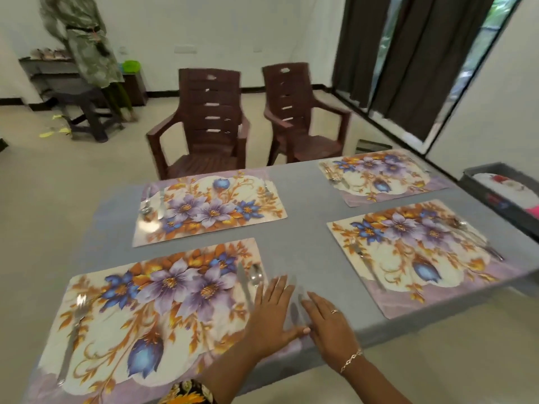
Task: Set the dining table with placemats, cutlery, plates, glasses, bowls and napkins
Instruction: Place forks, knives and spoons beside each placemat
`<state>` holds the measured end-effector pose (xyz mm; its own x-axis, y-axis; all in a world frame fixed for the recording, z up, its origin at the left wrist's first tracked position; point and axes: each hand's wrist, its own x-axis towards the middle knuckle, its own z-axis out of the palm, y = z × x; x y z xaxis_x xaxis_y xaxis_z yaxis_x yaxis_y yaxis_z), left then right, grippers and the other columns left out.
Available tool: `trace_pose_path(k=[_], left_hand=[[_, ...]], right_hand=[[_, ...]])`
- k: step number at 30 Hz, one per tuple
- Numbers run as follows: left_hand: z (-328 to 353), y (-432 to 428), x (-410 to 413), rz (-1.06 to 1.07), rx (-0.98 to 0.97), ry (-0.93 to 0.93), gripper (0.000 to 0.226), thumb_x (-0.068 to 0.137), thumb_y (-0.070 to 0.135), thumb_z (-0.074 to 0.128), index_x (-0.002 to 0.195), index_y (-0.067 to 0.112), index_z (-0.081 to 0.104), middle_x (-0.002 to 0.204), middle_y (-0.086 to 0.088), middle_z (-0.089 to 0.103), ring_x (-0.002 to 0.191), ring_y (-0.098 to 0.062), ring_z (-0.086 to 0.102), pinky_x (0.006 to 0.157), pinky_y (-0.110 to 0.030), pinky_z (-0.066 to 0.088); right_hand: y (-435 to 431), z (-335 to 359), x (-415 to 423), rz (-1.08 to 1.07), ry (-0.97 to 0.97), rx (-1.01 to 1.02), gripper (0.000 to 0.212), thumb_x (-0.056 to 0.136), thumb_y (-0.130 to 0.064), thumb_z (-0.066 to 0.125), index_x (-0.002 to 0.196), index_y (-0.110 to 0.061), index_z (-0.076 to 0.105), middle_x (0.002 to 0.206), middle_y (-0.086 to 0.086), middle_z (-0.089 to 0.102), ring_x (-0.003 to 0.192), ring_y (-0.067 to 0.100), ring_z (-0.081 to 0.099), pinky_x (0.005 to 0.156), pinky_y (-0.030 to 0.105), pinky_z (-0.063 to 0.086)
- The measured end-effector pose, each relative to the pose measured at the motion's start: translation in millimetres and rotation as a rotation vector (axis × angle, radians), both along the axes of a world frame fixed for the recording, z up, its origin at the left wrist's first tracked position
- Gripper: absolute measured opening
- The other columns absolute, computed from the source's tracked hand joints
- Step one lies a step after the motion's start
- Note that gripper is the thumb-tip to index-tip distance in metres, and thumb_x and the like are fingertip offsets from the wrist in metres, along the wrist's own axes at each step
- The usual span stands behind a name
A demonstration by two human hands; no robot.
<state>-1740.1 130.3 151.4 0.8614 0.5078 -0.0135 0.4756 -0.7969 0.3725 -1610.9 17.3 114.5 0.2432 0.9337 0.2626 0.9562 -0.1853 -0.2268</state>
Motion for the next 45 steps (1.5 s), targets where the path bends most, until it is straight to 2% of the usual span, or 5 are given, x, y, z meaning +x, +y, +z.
trace_pose_path(k=[4, 10, 26, 34, 45], left_hand=[[9.1, -28.0, 51.8, -0.117, 0.003, 0.161, 0.077, 0.088, 0.072, 0.006, 0.130, 0.019, 0.043, 0.132, -0.005, 0.057, 0.119, -0.023, 0.057, 0.110, -0.034, 0.009], [3.5, -46.3, 134.8, -0.200, 0.066, 0.067, 0.071, 0.091, 0.066, 0.003, 0.120, 0.021, 0.050, 0.119, -0.003, 0.066, 0.106, -0.020, 0.065, 0.078, -0.039, 0.055], [-21.6, -97.2, 369.9, -0.273, -0.005, -0.019, 0.065, 0.087, 0.061, 0.027, 0.109, 0.016, 0.068, 0.117, -0.009, 0.066, 0.106, -0.027, 0.065, 0.094, -0.039, 0.046], [-56.5, -133.3, 370.1, -0.311, 0.086, 0.139, 0.092, 0.073, 0.079, 0.036, 0.134, 0.011, 0.044, 0.141, -0.019, 0.046, 0.133, -0.034, 0.032, 0.111, -0.046, 0.009], [-48.9, -145.3, 365.2, -0.235, 0.193, 0.262, 0.089, 0.083, 0.074, 0.029, 0.151, 0.020, 0.007, 0.159, -0.007, 0.007, 0.146, -0.024, -0.006, 0.114, -0.041, 0.004]], right_hand=[[-49.3, 1.2, 45.1, -0.146, -0.021, -0.002, 0.044, 0.076, -0.041, 0.047, 0.116, -0.022, 0.046, 0.112, 0.006, 0.067, 0.097, 0.020, 0.068, 0.078, 0.030, 0.055], [-98.9, 11.7, 123.3, -0.350, -0.053, -0.048, 0.041, 0.076, -0.040, 0.043, 0.112, -0.022, 0.049, 0.106, 0.003, 0.068, 0.093, 0.018, 0.067, 0.071, 0.022, 0.055], [-141.5, 24.7, 385.0, -0.270, -0.265, -0.189, 0.036, 0.067, -0.031, 0.058, 0.098, -0.016, 0.069, 0.096, 0.006, 0.071, 0.077, 0.018, 0.071, 0.060, 0.024, 0.055], [-148.2, 1.3, 423.9, 0.013, -0.173, -0.388, 0.077, 0.087, -0.071, 0.013, 0.133, -0.018, 0.044, 0.134, 0.007, 0.055, 0.121, 0.022, 0.054, 0.091, 0.040, 0.048], [-167.1, -11.3, 418.4, 0.032, -0.027, -0.363, 0.076, 0.078, -0.063, 0.032, 0.137, -0.016, 0.039, 0.139, 0.010, 0.049, 0.129, 0.025, 0.033, 0.103, 0.042, 0.033]])
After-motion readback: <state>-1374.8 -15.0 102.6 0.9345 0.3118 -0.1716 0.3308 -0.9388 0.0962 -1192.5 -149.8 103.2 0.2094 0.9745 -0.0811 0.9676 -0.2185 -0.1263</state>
